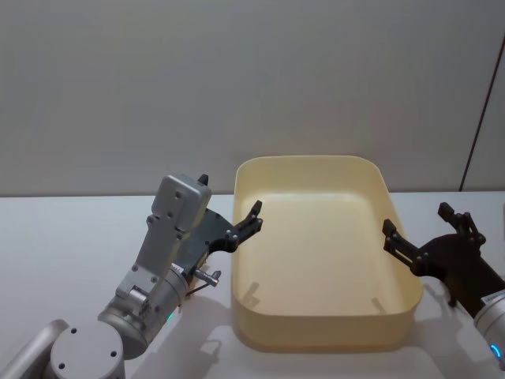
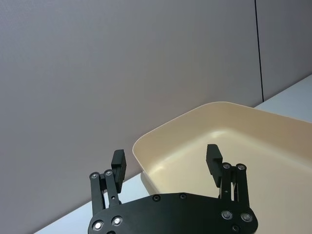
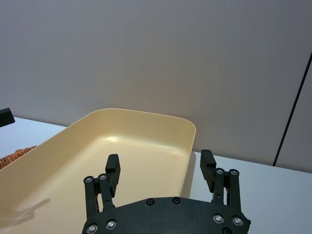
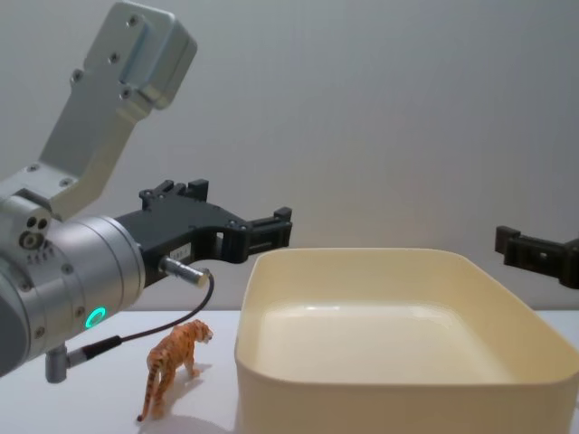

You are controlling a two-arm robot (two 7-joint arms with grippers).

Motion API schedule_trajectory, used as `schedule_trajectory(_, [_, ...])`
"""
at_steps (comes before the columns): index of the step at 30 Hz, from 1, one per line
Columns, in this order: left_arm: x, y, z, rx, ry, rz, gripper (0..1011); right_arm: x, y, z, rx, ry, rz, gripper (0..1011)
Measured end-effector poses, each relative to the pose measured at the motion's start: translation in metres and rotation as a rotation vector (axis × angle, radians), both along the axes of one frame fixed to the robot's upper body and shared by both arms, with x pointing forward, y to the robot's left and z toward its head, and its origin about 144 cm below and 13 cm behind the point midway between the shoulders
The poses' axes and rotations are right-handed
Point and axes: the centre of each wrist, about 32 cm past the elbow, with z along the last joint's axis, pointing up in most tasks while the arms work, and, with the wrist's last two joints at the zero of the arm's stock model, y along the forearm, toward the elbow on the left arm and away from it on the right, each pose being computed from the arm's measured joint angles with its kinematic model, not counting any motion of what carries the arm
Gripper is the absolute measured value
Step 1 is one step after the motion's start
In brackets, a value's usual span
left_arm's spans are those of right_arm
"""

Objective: Pick up the toy alternately with two hands and place it into the central storage box.

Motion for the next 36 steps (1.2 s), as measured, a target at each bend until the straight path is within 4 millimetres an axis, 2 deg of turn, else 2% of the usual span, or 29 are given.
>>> schedule_trajectory(36, [0.0000,0.0000,0.0000,0.000,0.000,0.000,1001,0.0000,0.0000,0.0000,0.000,0.000,0.000,1001])
